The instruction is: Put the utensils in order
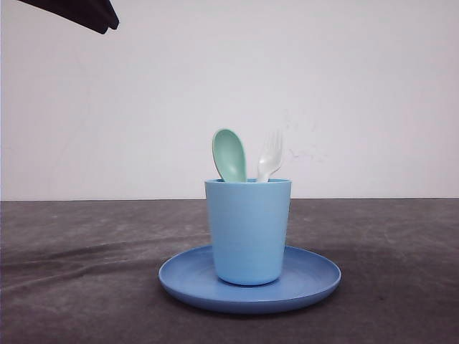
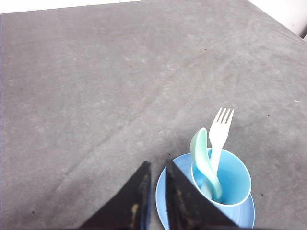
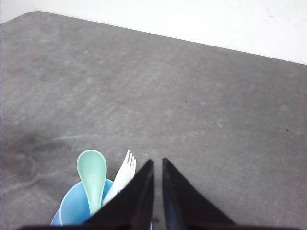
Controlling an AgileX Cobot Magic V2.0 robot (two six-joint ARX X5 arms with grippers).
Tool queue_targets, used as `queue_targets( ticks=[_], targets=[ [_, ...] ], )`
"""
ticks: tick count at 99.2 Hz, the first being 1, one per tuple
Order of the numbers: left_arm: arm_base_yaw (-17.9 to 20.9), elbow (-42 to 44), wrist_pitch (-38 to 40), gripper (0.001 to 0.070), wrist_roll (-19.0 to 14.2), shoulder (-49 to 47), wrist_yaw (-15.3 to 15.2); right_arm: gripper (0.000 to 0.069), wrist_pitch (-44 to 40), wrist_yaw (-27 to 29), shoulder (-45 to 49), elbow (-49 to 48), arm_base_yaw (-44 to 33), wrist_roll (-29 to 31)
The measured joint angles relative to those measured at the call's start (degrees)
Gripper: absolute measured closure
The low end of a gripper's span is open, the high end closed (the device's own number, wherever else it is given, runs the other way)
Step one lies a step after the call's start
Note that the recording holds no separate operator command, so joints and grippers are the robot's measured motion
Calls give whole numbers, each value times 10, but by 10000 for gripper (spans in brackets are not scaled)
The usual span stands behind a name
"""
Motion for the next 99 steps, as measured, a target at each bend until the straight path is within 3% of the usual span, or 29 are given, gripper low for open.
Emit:
queue_targets(
  ticks=[86,99],
  targets=[
    [0,0,-2,688,0,0,0,687,2,0,0,0,0,0],
    [20,0,5,688,31,-13,-6,687,2,0,0,0,0,0]
  ],
)
